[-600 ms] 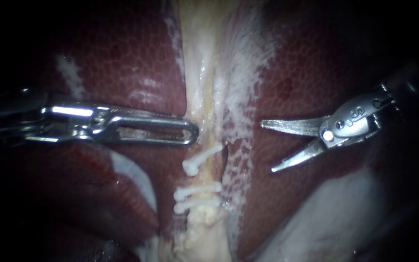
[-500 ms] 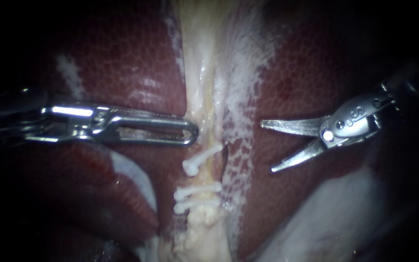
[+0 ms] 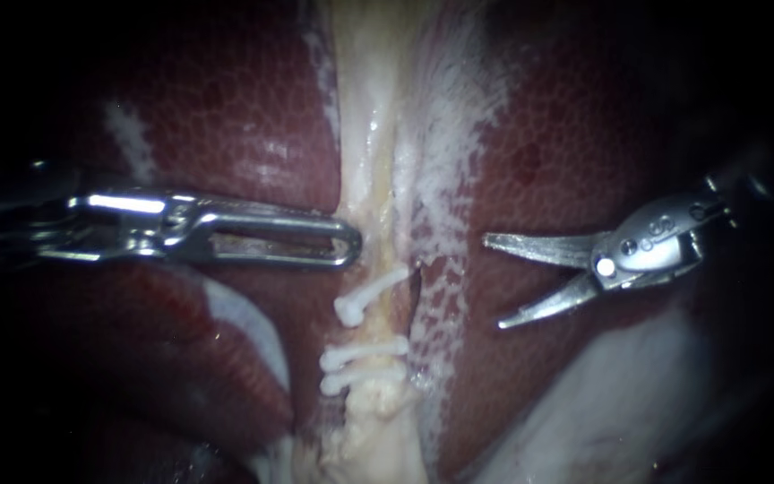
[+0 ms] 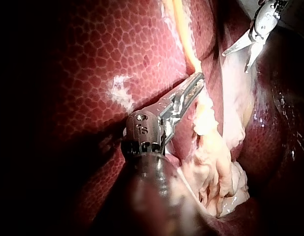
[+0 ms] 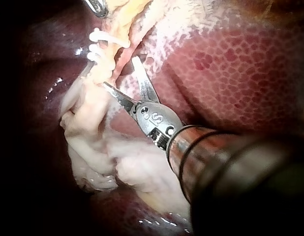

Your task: Go to the cutting position left tube

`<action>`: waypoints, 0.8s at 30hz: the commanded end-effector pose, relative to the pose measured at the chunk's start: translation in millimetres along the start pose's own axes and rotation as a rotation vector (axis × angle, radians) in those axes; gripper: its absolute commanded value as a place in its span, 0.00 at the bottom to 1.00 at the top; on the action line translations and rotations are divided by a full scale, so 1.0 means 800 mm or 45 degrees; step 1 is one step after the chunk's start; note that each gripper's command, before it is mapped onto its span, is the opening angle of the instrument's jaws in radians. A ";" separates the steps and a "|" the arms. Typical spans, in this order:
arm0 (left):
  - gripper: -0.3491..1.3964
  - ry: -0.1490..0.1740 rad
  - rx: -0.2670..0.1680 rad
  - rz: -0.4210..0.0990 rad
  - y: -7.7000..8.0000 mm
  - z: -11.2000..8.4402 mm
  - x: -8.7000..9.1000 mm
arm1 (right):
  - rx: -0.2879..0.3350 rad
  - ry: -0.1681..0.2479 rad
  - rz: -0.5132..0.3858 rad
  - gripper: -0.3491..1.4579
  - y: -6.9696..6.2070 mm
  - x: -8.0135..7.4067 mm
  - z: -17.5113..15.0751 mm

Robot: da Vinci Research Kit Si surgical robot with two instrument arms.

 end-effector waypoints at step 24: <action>0.00 -0.067 0.027 -0.015 -0.0040 -0.0060 -0.0040 | 0.339 -0.047 0.274 0.90 -0.0041 -0.0032 0.0109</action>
